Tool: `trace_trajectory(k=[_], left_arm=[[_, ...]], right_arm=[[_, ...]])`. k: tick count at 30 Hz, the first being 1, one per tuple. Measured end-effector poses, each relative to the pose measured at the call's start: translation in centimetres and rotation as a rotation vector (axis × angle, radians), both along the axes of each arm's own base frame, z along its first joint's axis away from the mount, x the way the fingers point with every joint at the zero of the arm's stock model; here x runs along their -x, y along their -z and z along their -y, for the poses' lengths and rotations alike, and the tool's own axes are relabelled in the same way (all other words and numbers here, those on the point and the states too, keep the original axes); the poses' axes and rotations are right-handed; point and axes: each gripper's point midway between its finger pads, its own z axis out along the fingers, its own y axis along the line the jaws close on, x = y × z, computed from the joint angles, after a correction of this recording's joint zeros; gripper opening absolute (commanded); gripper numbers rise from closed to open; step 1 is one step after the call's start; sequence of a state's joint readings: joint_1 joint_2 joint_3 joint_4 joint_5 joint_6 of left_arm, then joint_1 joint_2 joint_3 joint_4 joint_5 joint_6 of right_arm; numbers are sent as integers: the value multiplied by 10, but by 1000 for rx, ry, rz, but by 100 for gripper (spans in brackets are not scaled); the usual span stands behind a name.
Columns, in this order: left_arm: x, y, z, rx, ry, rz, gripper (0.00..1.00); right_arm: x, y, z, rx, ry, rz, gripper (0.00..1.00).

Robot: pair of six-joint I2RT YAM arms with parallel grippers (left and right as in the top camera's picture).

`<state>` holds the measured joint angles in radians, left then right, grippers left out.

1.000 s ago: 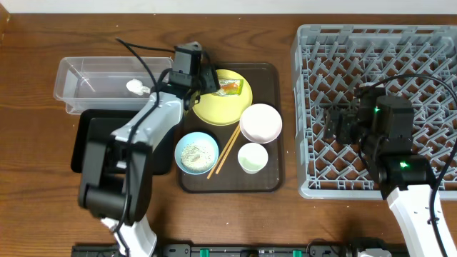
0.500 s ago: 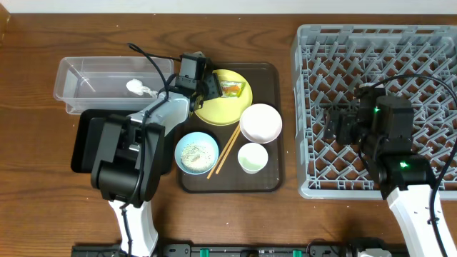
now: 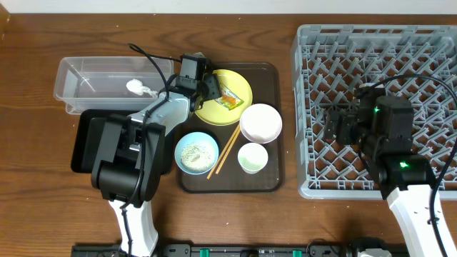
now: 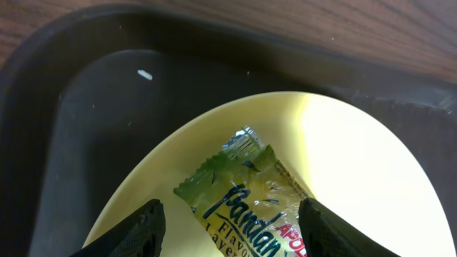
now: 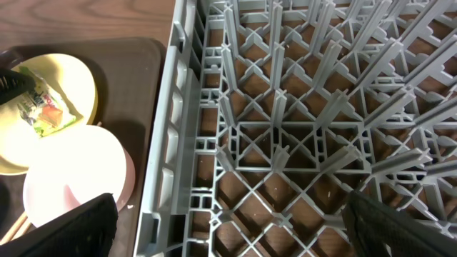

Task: Sort waste into correct bins and load items into the dishwasher rack
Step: 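Move the left gripper back to the plate and grasp the green cake wrapper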

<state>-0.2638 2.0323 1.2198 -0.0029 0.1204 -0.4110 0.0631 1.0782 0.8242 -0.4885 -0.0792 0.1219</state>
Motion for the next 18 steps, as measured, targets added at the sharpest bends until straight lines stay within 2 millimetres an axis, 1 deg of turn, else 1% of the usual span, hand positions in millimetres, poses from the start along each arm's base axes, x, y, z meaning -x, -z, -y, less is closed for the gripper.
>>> trace_trajectory(k=[7,16,18], left_arm=[[9,5,3,-22,8,-38,61],[18,6,29,-30,60,-37,61],[19,6,31,-30,64,-39,53]], right_arm=[[0,0,0,0,0,-2,99],[0,0,0,0,0,-2,99],[0,0,0,0,0,-2,99]])
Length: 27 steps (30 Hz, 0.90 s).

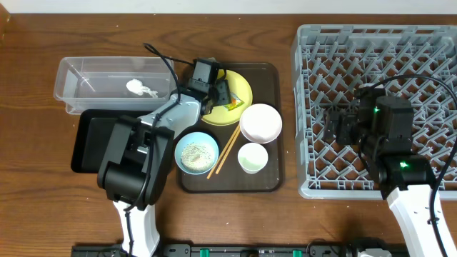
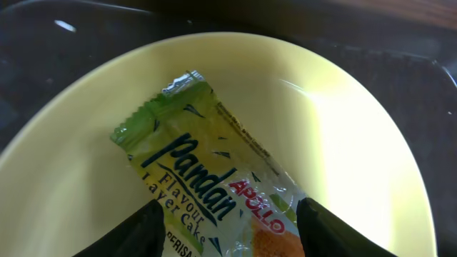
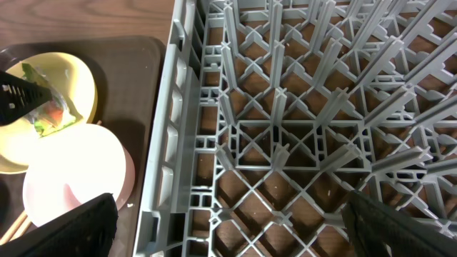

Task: Sort waste into correct bins and load items into the dishwasher rack
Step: 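Move the left gripper back to the plate and grasp the green cake wrapper, then carry the wrapper with the left gripper and release it into the clear bin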

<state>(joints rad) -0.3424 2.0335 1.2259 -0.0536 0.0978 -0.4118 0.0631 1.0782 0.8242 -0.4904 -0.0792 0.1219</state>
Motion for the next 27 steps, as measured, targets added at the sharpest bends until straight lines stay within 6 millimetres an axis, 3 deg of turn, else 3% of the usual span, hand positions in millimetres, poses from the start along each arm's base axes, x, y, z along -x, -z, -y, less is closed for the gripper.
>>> trace_trajectory(k=[12,23,27], left_arm=[[4,7,-1,-14,7,-29,6],[9,3,-2,-14,3,-45,6],[15,-13,-4,-11,4,-42,6]], right_arm=[[1,1,0,0,0,-3,99],[1,1,0,0,0,-7,99],[1,1,0,0,0,-8,99]])
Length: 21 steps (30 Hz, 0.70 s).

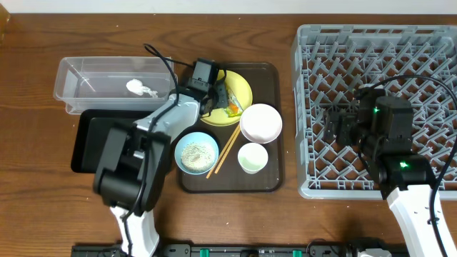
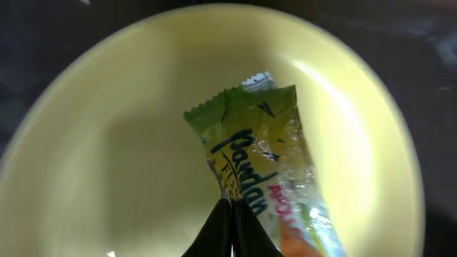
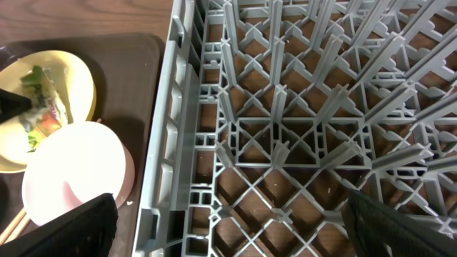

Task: Sort waste into correct bins and load items into the dishwasher rack
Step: 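Carry the wrapper with the left gripper and release it into the clear bin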

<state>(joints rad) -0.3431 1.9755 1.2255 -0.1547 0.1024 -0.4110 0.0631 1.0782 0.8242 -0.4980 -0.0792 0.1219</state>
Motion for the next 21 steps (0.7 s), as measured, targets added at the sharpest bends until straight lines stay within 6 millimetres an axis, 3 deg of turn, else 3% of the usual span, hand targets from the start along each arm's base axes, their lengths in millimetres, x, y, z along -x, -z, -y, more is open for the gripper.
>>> trace_trajectory(k=[6,9,14,21], left_arm=[[0,-51,-6,29,-11,77,6],[-3,-69,-19,37,-39,104,6],[-12,-89,-58,42,-124,140,6],[-20,-136,-125,54,-265,245,6]], right_arm=[[0,0,0,0,0,0,99],[0,0,0,0,0,0,99],[0,0,0,0,0,0,99],[0,0,0,0,0,0,99]])
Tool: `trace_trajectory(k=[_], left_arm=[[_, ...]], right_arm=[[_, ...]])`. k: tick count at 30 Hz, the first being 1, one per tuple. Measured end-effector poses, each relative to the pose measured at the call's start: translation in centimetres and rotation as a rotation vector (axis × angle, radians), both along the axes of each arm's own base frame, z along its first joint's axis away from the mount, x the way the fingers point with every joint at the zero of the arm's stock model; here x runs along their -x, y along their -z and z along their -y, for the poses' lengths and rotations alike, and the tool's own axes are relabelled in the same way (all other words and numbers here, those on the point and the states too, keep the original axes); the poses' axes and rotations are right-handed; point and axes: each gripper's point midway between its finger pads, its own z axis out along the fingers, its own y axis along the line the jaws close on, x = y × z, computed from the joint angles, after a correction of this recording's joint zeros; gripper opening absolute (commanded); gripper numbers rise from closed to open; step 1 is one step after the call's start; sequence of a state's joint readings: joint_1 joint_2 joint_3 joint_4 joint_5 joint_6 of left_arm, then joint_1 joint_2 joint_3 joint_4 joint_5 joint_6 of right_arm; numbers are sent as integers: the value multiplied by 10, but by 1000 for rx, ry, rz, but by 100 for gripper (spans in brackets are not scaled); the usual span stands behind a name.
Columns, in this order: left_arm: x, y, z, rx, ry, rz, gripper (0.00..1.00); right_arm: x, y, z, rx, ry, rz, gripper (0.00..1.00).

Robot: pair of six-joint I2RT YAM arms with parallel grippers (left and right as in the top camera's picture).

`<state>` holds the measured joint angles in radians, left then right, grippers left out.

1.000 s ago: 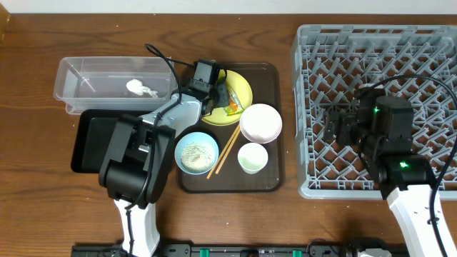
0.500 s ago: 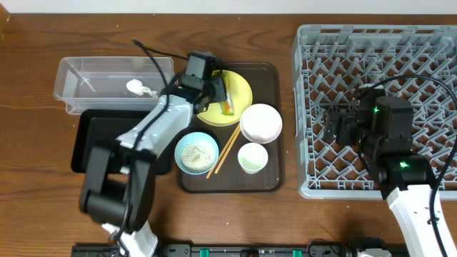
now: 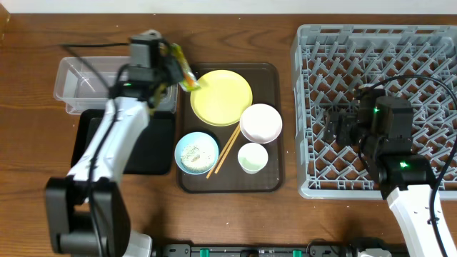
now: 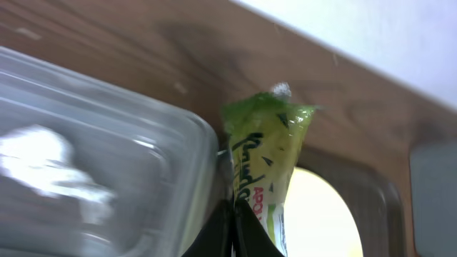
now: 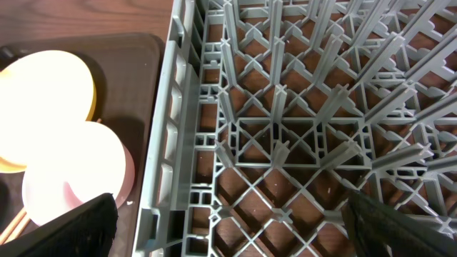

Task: Sort waste into correct bins and load items into the dishwasher rack
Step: 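Carry the wrapper with the left gripper and release it into the clear bin, then grasp the rim of the light-blue rice bowl with the left gripper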

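Note:
My left gripper (image 3: 173,70) is shut on a green Pandan cake wrapper (image 4: 268,153), held in the air at the right end of the clear plastic bin (image 3: 75,80). The yellow plate (image 3: 221,98) on the dark tray (image 3: 275,128) now lies bare. A white bowl (image 3: 260,123), a small green cup (image 3: 253,158), a blue bowl of rice (image 3: 196,153) and chopsticks (image 3: 223,150) stay on the tray. My right gripper (image 5: 232,228) stands open over the grey dishwasher rack (image 3: 428,43), nothing between its fingers.
White crumpled waste (image 4: 36,153) lies inside the clear bin. A black bin (image 3: 146,139) sits in front of it, partly under my left arm. Brown wooden table (image 3: 28,178) surrounds everything; the rack's left wall (image 5: 168,143) borders the tray.
My left gripper, then shut on the wrapper down on the yellow plate, now holds it lifted and moved left to the clear bin's right end. The plate is bare. The right arm is unchanged.
My left gripper stood open over the wrapper on the yellow plate, then closer around it, then shut on it. Now the wrapper is off the plate and beside the clear bin. My right gripper stayed open over the rack throughout.

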<state>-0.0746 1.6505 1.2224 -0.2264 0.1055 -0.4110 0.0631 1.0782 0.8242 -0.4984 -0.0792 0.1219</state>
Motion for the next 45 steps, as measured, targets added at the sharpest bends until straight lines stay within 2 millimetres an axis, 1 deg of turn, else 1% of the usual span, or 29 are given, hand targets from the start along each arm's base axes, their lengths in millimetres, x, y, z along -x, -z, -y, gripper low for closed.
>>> trace_trajectory(k=[2,3,6,8,9,10,13,15,16,20,23,26,28,30,33,38,41,45], left_arm=[[0,-10,-23,1,-50,20,6],[1,-11,-34,0,-73,20,6],[8,-4,-64,-3,-138,-20,6],[13,3,-78,-6,-172,-50,6],[14,4,-81,-7,-179,-56,6],[15,7,-85,-10,-191,-65,10],[17,15,-94,-23,-209,-85,30],[17,19,-98,-22,-221,-94,34],[17,19,-99,-23,-225,-95,41],[18,21,-100,-21,-228,-102,41],[24,26,-96,-13,-216,-136,43],[36,34,-84,2,-170,-196,46],[46,39,-70,3,-127,-242,48],[59,41,-52,-5,-65,-288,49],[80,42,-17,-24,45,-353,50],[119,53,37,-68,215,-473,52],[132,56,62,-91,295,-497,55],[147,61,92,-120,388,-507,55]], right_arm=[[0,0,0,0,0,0,99],[0,0,0,0,0,0,99],[0,0,0,0,0,0,99],[0,0,0,0,0,0,99],[0,0,0,0,0,0,99],[0,0,0,0,0,0,99],[0,0,0,0,0,0,99],[0,0,0,0,0,0,99],[0,0,0,0,0,0,99],[0,0,0,0,0,0,99],[0,0,0,0,0,0,99],[0,0,0,0,0,0,99],[0,0,0,0,0,1,99],[0,0,0,0,0,0,99],[0,0,0,0,0,1,99],[0,0,0,0,0,1,99],[0,0,0,0,0,1,99],[0,0,0,0,0,2,99]])
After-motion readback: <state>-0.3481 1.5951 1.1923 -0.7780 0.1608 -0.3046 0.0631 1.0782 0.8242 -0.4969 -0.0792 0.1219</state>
